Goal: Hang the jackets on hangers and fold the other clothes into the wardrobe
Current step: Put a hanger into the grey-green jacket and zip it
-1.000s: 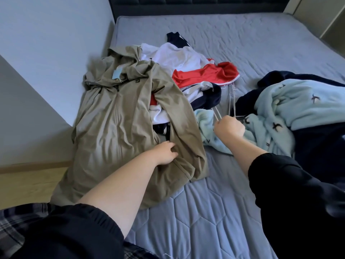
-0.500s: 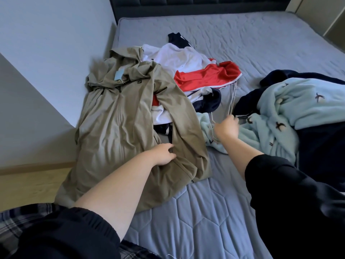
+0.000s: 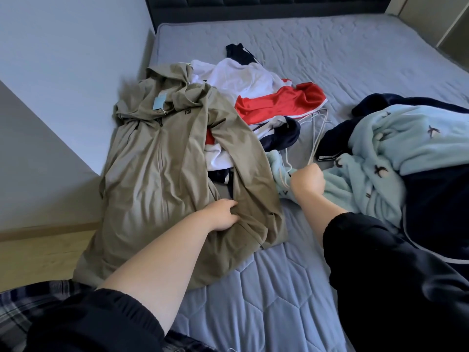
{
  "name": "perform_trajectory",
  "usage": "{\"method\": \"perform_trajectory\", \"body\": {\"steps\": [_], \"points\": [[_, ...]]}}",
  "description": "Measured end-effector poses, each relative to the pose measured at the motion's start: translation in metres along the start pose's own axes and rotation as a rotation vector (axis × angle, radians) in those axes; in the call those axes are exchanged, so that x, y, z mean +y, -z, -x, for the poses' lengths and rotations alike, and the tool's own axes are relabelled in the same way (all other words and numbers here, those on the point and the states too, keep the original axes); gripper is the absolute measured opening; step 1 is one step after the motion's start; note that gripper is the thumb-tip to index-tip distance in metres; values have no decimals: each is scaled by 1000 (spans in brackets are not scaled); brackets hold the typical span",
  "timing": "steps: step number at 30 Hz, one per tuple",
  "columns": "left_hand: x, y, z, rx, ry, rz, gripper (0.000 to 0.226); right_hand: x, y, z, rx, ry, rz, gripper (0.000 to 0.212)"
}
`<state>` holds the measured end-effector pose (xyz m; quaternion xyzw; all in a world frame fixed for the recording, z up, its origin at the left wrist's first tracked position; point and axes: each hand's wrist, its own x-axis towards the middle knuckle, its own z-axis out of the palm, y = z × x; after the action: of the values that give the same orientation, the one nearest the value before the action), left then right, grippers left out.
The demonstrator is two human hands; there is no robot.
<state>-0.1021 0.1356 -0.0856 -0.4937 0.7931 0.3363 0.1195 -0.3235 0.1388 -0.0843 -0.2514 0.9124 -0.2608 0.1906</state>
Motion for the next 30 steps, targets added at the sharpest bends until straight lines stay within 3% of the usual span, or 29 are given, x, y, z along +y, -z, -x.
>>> {"method": "perform_trajectory", "body": {"steps": [6, 10, 17, 23, 27, 30], "points": [[-6, -3, -2, 1, 8, -12, 55, 15, 10, -5, 164, 24, 124, 23], [-6, -4, -1, -3, 9, -27, 54, 16, 15, -3, 109, -8, 132, 20], [-7, -6, 6, 19, -14, -24, 49, -1, 20, 22, 184, -131, -248, 20], [-25, -11, 18, 75, -53, 59, 48, -15, -5, 59, 112, 43, -267, 28], [-44, -6, 22, 167, 35, 414, 36, -29, -14, 72, 11, 295, -131, 27], [-55, 9, 26, 257, 187, 983, 32, -39, -29, 84, -161, 654, 276, 26]]}}
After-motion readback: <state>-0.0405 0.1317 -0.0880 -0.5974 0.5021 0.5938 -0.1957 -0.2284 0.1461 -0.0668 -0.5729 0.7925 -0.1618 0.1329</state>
